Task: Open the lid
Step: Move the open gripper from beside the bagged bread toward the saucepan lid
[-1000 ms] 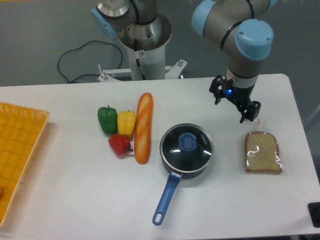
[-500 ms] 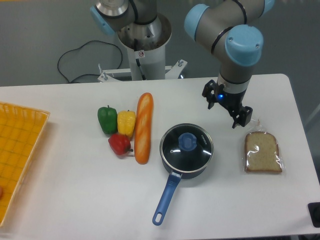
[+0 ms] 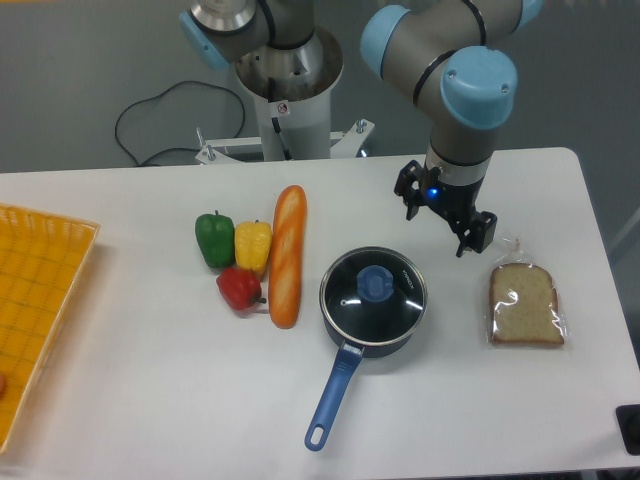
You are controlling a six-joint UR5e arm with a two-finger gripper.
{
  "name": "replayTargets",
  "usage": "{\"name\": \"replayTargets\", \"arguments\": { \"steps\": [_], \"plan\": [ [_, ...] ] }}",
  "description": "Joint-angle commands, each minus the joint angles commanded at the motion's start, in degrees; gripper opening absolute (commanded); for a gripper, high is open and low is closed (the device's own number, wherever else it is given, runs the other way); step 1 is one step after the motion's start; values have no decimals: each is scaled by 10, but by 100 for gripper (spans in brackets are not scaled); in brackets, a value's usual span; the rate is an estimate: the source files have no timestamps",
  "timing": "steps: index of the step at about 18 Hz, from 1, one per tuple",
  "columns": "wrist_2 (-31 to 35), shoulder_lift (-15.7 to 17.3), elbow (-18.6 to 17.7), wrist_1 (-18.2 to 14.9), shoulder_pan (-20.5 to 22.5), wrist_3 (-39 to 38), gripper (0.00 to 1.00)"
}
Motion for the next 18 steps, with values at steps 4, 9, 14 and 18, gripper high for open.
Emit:
{"name": "replayTargets", "arguments": {
  "steps": [4, 9, 14, 18],
  "plan": [
    [2, -8, 0, -1, -18, 0, 100],
    [4, -29, 6, -1, -40, -7, 100],
    [4, -29, 4, -2, -41, -41, 99],
    [4, -31, 1, -1, -41, -107, 100]
  ]
}}
